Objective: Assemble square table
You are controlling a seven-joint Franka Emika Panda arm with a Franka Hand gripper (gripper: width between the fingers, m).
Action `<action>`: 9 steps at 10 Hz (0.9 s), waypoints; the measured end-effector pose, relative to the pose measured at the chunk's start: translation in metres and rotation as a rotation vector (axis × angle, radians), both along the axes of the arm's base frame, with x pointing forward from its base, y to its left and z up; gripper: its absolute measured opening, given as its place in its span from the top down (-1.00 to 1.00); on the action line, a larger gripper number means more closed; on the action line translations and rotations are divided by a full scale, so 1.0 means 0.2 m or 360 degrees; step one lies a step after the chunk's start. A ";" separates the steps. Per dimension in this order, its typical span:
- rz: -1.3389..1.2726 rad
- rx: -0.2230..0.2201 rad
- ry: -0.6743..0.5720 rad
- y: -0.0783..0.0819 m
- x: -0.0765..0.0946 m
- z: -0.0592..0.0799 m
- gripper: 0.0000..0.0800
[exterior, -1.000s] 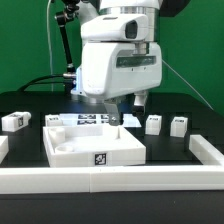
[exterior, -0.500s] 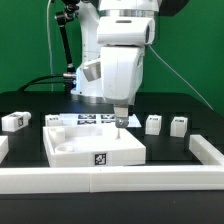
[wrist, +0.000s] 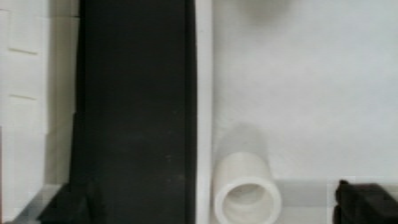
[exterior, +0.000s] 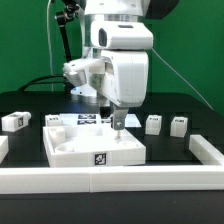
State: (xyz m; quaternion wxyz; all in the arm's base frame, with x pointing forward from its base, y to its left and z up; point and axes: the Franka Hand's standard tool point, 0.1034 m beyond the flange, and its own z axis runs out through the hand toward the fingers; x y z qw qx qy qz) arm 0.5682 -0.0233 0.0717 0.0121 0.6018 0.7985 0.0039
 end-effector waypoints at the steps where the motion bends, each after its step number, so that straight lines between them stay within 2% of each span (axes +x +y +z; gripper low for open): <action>1: 0.0094 -0.0005 0.0006 -0.01 0.00 0.00 -0.62; 5: 0.0070 -0.0014 0.0017 -0.05 -0.01 0.00 -0.62; 7: 0.0040 -0.0009 0.0026 -0.05 -0.14 -0.02 -0.62; 9: 0.0025 0.0001 0.0089 -0.08 -0.31 -0.10 -0.62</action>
Offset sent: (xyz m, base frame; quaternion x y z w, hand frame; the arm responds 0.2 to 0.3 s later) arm 0.0000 0.0000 0.0000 0.0000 0.0000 0.0000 1.0000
